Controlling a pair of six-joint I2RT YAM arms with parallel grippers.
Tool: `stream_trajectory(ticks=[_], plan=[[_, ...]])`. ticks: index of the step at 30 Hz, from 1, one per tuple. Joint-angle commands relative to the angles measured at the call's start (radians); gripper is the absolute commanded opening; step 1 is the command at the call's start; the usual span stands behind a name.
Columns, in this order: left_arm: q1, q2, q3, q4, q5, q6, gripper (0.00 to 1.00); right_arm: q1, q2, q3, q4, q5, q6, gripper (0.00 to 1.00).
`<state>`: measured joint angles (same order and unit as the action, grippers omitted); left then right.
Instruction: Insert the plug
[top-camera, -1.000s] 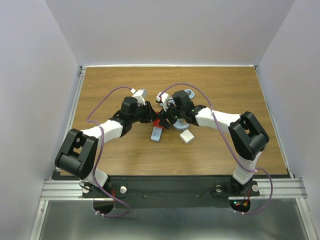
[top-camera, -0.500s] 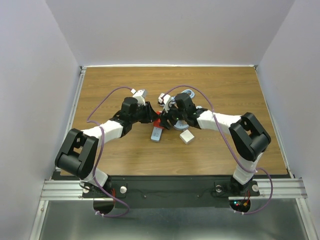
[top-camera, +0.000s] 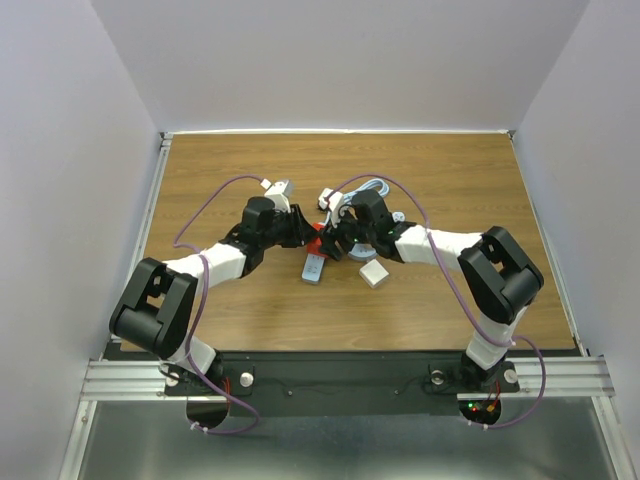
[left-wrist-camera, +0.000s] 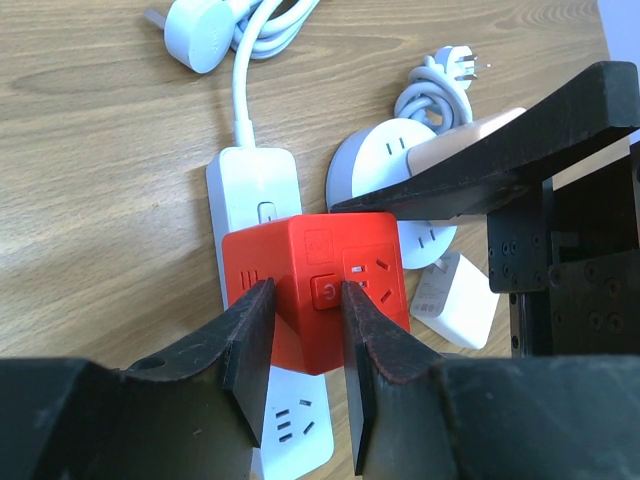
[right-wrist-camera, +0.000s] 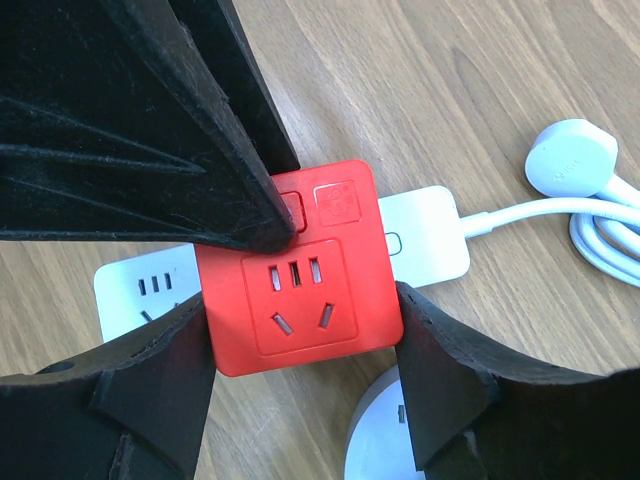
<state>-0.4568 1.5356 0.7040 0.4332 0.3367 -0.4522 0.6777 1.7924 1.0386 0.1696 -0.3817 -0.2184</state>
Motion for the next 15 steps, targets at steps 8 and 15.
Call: stream_trajectory(ticks=[8,15], plan=[[-0.037,0.109,-0.107,-0.189,-0.025,0.024,0.0,0.051,0.094,-0.078,-0.12,0.021,0.07,0.0],[-0.042,0.126,-0.152,-0.157,-0.001,-0.003,0.0,0.06,0.137,-0.066,-0.137,0.046,0.091,0.0]])
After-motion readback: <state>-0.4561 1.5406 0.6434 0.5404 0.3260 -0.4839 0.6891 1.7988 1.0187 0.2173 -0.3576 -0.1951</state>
